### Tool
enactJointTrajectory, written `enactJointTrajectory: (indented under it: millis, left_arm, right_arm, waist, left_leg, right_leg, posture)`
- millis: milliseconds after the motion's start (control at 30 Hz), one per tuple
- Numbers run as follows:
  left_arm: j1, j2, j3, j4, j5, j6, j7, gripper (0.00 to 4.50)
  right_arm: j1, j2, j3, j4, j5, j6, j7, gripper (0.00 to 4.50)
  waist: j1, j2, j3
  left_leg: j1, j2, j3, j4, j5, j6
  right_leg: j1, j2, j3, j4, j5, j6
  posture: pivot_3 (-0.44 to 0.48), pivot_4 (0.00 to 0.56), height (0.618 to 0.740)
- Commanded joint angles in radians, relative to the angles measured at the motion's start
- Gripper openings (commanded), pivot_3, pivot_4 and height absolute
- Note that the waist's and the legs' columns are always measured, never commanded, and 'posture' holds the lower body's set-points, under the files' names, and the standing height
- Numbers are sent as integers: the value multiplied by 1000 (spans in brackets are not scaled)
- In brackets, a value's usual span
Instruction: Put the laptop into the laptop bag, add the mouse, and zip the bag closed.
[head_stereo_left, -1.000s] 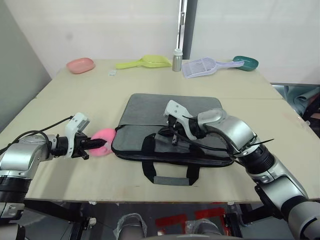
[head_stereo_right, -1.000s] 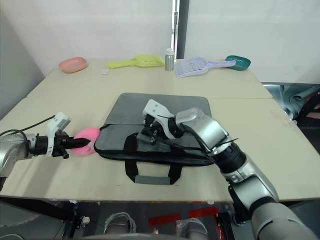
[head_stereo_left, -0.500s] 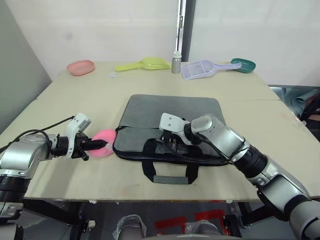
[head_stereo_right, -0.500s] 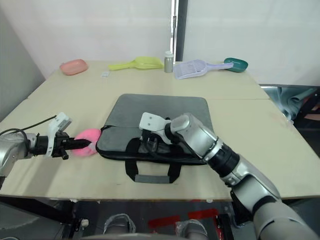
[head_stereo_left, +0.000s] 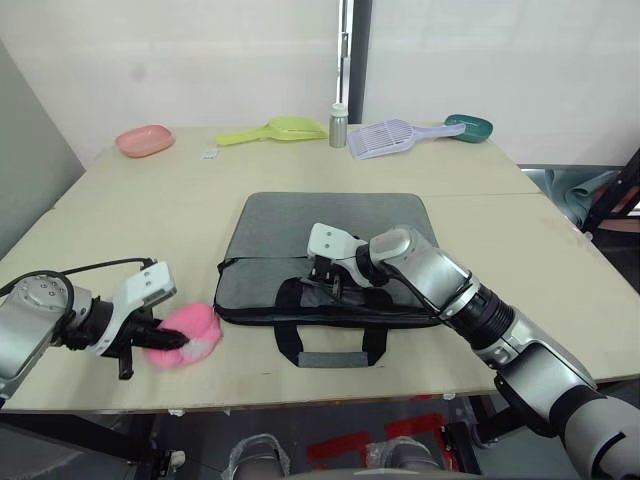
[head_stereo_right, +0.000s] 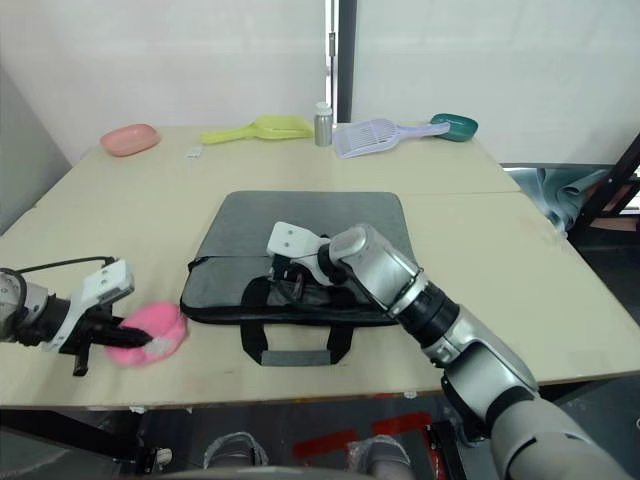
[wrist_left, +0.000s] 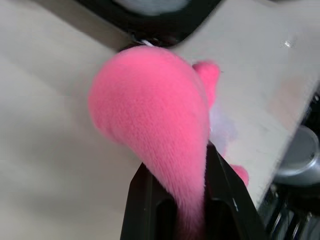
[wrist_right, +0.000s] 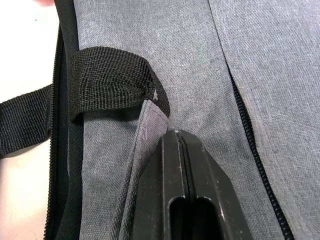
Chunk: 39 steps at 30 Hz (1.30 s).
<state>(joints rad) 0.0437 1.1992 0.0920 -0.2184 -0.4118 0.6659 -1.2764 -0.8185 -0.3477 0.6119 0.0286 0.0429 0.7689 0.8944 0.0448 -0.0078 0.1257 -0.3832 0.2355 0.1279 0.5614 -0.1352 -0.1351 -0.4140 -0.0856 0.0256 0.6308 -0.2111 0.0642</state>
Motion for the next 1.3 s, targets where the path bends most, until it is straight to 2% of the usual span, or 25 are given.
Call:
enactJointTrajectory:
  millis: [33,200,433,600,667,733,767,833,1000,1167,1300]
  left_arm:
    - [56,-20,2,-150,-69,47,-5,35]
    - [19,-177,-77,-299,-159,195,143,35]
    - [-192,-474,-235,-188,-54,335,462,35]
    - [-234,-540,-308,-172,-20,354,531,35]
    - [-228,-540,-305,-193,-31,354,527,963]
    - [-220,-531,-278,-205,-52,355,516,1536]
    - [-214,-520,-260,-211,-66,352,500,1957]
    - [-201,-488,-202,-227,-103,352,466,2574]
    - [-195,-408,-1,-247,-239,351,382,4449]
    - [-186,-275,219,-218,-395,338,190,4489]
    - [-81,-137,297,-161,-350,218,7,4489]
  right_arm:
    - [9,0,20,58,-35,21,-6,0]
    - [0,22,17,73,-40,17,-6,0]
    - [-5,53,9,90,-55,12,-5,0]
    - [-6,59,0,95,-63,13,0,0]
    - [-6,60,-2,95,-66,13,2,0]
    - [-5,62,-6,95,-70,13,4,0]
    - [-5,62,-8,96,-71,13,5,0]
    - [-5,61,-12,98,-74,11,8,0]
    - [-17,62,-32,108,-68,9,15,0]
    - [-39,67,-73,117,-43,15,41,0]
    - [-62,72,-116,95,14,53,80,0]
  waist:
    - [-1,0,0]
    - [-2,2,0]
    - [6,7,-7]
    - [13,9,-14]
    - [16,9,-14]
    - [17,9,-14]
    - [17,9,-14]
    - [16,8,-14]
    - [8,8,-12]
    - [5,8,-11]
    - [-7,7,-10]
  left_leg:
    - [0,0,0,0,0,0]
    - [0,1,2,0,0,0]
    - [1,1,3,1,0,0]
    - [1,0,3,1,0,0]
    - [1,-2,3,1,0,0]
    - [1,-3,3,1,0,0]
    - [1,-3,3,1,0,0]
    - [0,-3,3,1,0,0]
    - [-3,-3,1,-1,0,0]
    - [-5,-1,0,-3,0,-1]
    - [-9,-1,1,-6,0,-1]
  right_leg:
    - [0,0,0,0,0,0]
    - [-1,1,1,1,0,0]
    - [0,0,1,3,0,-1]
    - [2,-1,1,4,1,-1]
    - [2,-3,1,4,1,0]
    - [2,-4,1,3,1,0]
    - [2,-4,1,2,1,0]
    - [1,-4,1,2,1,0]
    - [-5,-3,1,3,1,0]
    - [-6,1,1,0,1,0]
    - [-8,2,1,-10,0,-1]
  posture:
    - [0,150,740]
    - [0,150,740]
    - [0,150,740]
    - [0,150,740]
    - [0,150,740]
    - [0,150,740]
    - [0,150,740]
    - [0,150,740]
    - [0,150,740]
    - [0,150,740]
    - [0,150,740]
